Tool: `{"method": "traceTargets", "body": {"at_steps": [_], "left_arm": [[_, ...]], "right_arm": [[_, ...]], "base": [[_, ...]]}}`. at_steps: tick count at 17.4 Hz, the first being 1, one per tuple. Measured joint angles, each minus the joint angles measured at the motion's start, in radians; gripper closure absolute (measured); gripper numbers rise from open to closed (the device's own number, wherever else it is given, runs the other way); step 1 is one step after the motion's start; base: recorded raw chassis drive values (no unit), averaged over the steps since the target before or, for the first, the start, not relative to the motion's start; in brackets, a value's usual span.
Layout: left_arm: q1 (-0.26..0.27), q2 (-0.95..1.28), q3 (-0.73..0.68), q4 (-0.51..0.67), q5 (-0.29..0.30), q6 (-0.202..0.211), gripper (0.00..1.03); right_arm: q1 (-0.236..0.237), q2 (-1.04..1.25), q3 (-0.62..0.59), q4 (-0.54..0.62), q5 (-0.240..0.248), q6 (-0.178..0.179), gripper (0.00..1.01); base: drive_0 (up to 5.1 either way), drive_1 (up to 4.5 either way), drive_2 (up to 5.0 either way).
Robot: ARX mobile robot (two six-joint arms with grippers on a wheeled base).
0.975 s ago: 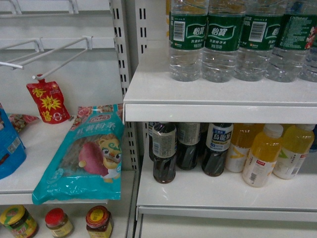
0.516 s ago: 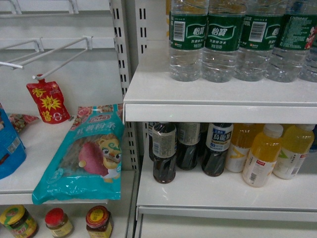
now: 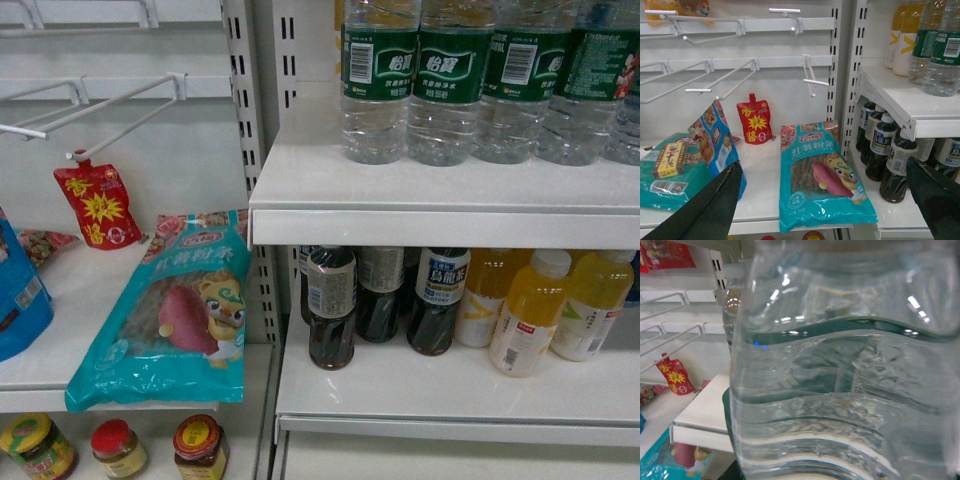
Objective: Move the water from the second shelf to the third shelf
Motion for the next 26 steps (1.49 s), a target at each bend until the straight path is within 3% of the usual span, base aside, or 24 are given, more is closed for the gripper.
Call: {"method": "traceTargets", "body": {"at_steps": [3, 11, 26], "left_arm": [[0.0, 0.0, 0.0, 0.0, 0.0, 0.0, 0.05], [0.0, 0.0, 0.0, 0.0, 0.0, 0.0, 0.05], [0.0, 0.0, 0.0, 0.0, 0.0, 0.0, 0.05]], "right_arm": [[0.025, 0.232, 0.126, 0.063, 0.003, -0.007, 0.59], [0.024, 0.546, 0.341, 0.067, 0.059, -0.005, 0.59], [0.032, 0.692, 0.419, 0.148, 0.116, 0.002, 0.59]], "base": [[0.0, 0.0, 0.0], [0.0, 0.0, 0.0], [0.0, 0.0, 0.0]]}}
